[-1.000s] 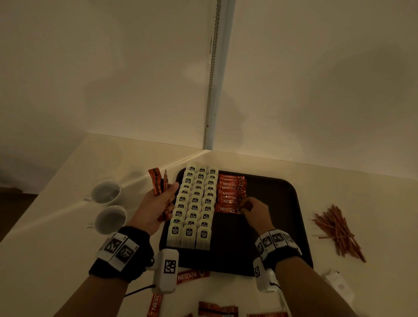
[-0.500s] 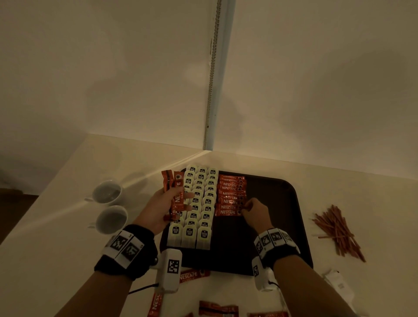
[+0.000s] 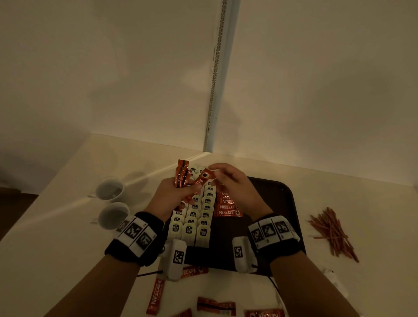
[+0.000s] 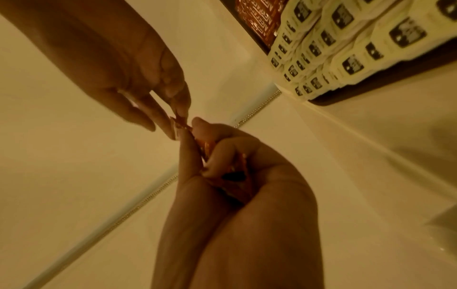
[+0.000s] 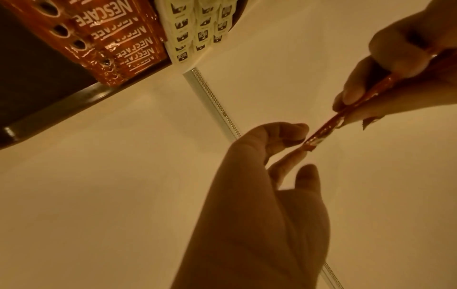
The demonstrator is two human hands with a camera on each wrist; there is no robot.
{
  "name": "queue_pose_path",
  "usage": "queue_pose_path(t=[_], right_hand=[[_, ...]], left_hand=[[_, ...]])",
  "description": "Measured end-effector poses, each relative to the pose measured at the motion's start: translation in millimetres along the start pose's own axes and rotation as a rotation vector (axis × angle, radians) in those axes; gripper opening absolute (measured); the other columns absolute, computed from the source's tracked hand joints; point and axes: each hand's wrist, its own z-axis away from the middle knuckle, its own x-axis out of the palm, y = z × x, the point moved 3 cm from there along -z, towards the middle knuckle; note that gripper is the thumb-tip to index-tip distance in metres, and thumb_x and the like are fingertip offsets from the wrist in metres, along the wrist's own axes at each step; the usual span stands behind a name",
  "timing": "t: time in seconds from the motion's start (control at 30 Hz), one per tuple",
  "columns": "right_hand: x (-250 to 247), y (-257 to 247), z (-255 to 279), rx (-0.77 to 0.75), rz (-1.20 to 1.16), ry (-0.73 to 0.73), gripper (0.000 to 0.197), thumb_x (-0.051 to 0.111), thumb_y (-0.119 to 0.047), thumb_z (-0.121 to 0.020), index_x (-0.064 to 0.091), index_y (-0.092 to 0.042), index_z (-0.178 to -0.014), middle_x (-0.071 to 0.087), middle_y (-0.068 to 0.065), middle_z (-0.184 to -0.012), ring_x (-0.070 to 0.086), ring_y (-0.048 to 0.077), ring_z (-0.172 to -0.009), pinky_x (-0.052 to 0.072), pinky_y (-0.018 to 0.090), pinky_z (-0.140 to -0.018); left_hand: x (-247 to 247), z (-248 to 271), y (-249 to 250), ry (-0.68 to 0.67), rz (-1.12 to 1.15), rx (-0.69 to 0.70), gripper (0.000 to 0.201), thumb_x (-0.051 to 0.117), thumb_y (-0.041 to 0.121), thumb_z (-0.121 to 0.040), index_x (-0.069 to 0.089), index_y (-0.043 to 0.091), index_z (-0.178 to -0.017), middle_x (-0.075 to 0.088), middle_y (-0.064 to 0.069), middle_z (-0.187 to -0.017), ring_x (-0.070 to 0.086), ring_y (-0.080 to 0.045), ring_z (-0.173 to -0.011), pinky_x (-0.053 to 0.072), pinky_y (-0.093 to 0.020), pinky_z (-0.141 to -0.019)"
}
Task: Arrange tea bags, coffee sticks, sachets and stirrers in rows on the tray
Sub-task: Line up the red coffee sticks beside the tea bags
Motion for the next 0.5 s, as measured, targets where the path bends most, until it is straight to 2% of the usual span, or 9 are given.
queue_pose_path(t=[0.07,0.1,0.17,0.27,0.37,0.5], right_hand=[[3.1,-0.4,1.4,0.025,-0.109,-0.056,0.023,0.048,-0.017,-0.096,0.063,-0.020,-0.114,0.066,0.004,-0.106,0.065,0.015,-0.097,0.054,0.030,-0.083],[6.6,-1.2,2.7,0.022,-0.084,-0.086,0.023,0.050,-0.017,-0.095,0.063,-0.019,-0.113,0.066,0.006,-0.105,0.065,0.017,-0.098,0.055,0.031,-0.084],[13.9,-2.4,5.5,-0.005,0.010,-0.091,0.019,0.057,-0.011,-0.091,0.063,-0.013,-0.109,0.066,0.003,-0.093,0.067,0.012,-0.084,0.055,0.023,-0.075],[12.3,0.7,4.9,0.012,-0.028,0.038,0.013,0.060,-0.005,-0.088,0.065,-0.003,-0.100,0.065,0.005,-0.083,0.064,0.010,-0.068,0.052,0.017,-0.064],[4.3,4.4,4.1,0.063,-0.123,0.109,0.009,0.061,-0.006,-0.087,0.065,-0.006,-0.095,0.065,0.008,-0.087,0.064,0.012,-0.068,0.052,0.019,-0.063],[11.0,-0.4,7.0,0.024,-0.128,0.044,0.015,0.064,-0.004,-0.085,0.064,-0.006,-0.100,0.063,0.010,-0.104,0.067,0.013,-0.081,0.055,0.022,-0.073]], left_hand=[[-3.7,1.4,2.3,-0.002,-0.051,0.026,0.026,0.075,0.015,-0.079,0.066,0.001,-0.100,0.072,-0.003,-0.071,0.057,-0.008,-0.046,0.038,-0.018,-0.043],[-3.5,3.0,4.7,-0.011,-0.078,0.045,0.026,0.076,0.016,-0.078,0.067,0.002,-0.098,0.072,-0.003,-0.070,0.056,-0.008,-0.046,0.038,-0.018,-0.043],[-2.0,6.7,9.8,-0.032,-0.118,0.092,0.025,0.078,0.018,-0.077,0.067,0.004,-0.095,0.071,-0.002,-0.068,0.055,-0.008,-0.046,0.039,-0.018,-0.042],[-4.1,10.5,14.2,-0.021,-0.121,0.130,0.022,0.078,0.016,-0.076,0.067,0.006,-0.092,0.071,-0.002,-0.069,0.057,-0.005,-0.046,0.039,-0.015,-0.041],[-9.5,12.1,16.1,0.038,-0.029,0.144,0.015,0.074,0.010,-0.079,0.066,0.006,-0.091,0.070,-0.005,-0.072,0.057,-0.005,-0.045,0.038,-0.013,-0.039],[-4.9,12.0,17.2,0.042,-0.021,0.161,0.015,0.073,0.016,-0.080,0.068,0.009,-0.093,0.071,-0.005,-0.074,0.059,-0.007,-0.048,0.038,-0.015,-0.041]])
